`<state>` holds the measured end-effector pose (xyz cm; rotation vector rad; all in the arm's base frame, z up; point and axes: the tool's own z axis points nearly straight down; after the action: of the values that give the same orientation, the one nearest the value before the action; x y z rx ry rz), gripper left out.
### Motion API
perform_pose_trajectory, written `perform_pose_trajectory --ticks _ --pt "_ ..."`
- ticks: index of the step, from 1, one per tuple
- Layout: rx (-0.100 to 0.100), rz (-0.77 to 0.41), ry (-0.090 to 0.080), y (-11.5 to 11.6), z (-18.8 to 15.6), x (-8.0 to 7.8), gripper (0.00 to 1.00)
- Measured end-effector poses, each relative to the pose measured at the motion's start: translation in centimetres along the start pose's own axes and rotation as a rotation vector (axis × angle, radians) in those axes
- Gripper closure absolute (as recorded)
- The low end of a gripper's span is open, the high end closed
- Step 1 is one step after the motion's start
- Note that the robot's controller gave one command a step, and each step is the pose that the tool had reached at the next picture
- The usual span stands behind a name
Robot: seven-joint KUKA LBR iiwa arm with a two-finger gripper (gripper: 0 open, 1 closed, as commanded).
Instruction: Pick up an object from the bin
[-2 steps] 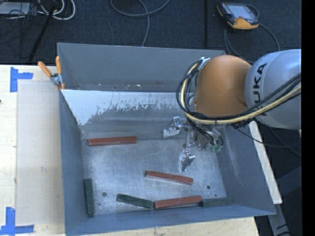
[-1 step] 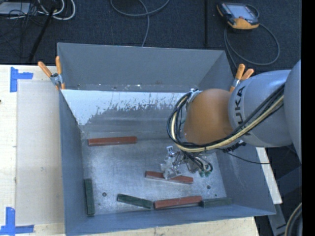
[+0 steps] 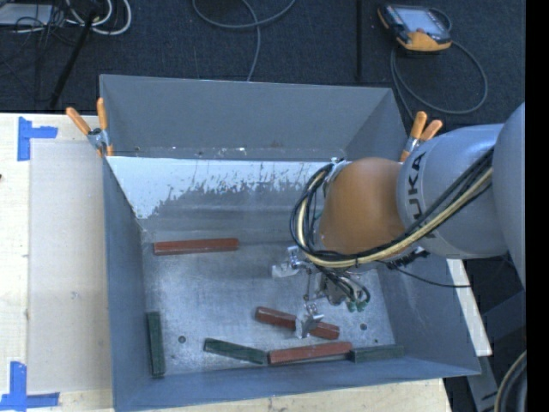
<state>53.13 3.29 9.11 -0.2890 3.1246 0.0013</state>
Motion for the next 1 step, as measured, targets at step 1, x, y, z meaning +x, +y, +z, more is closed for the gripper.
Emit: perform_pose_trajectory --ticks 1 --pt "0.0 0.001 0.003 -0.01 0.07 0.1 1.0"
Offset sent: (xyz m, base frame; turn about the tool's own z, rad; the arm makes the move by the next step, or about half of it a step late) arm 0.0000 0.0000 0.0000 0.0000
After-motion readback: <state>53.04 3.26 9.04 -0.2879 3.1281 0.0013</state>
